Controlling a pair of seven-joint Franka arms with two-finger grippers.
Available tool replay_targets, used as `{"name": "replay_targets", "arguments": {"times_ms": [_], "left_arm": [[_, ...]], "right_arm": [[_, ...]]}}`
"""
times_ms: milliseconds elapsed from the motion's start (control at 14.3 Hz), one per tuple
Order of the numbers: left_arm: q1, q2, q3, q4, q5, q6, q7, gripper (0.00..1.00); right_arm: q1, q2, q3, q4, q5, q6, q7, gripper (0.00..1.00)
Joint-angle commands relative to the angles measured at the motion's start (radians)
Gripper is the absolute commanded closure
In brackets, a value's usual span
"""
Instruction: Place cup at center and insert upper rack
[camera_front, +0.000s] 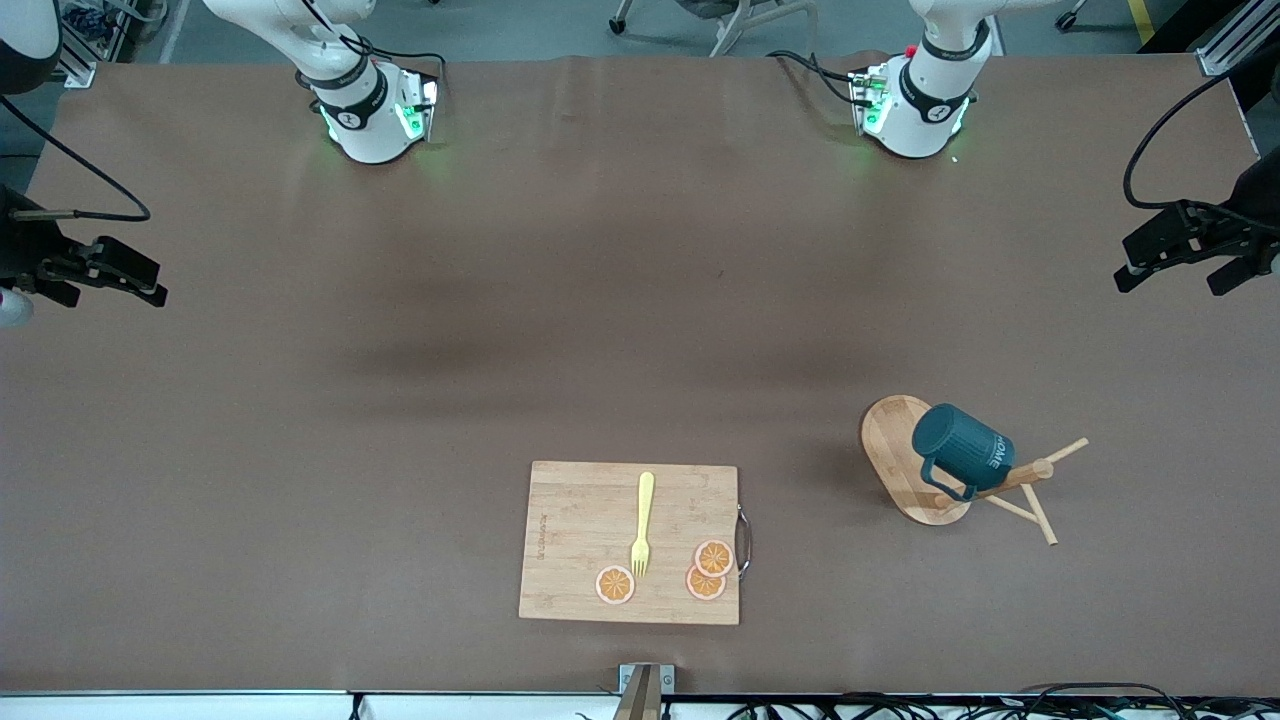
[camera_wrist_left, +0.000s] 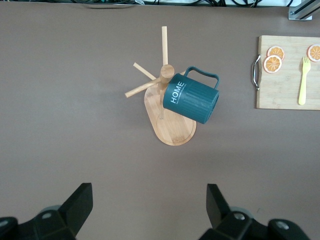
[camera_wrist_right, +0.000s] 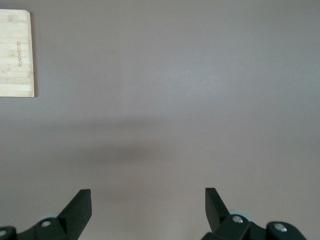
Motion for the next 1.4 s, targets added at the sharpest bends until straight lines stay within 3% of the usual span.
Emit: {"name": "replay_targets", "arguments": {"times_ms": [0, 771, 981, 1331], "left_arm": [[0.01, -0.011, 0.01, 0.008, 0.01, -0.035, 0.001, 0.0], [0.016, -0.009, 0.014, 0.008, 0.009, -0.035, 0.002, 0.0], [-0.062, -0.009, 0.1, 0.009, 0.009, -0.035, 0.002, 0.0], [-0.14, -0.009, 0.183, 0.009, 0.009, -0.037, 0.002, 0.0]], "right_arm": [[-0.003, -0.02, 0.002, -0.022, -0.003, 0.005, -0.002, 0.0], [-0.006, -0.02, 0.002, -0.022, -0.003, 0.002, -0.002, 0.0], [-0.005, -0.02, 0.002, -0.022, -0.003, 0.002, -0.002, 0.0], [-0.005, -0.02, 0.002, -0.022, -0.003, 0.0, -0.002, 0.0]]}}
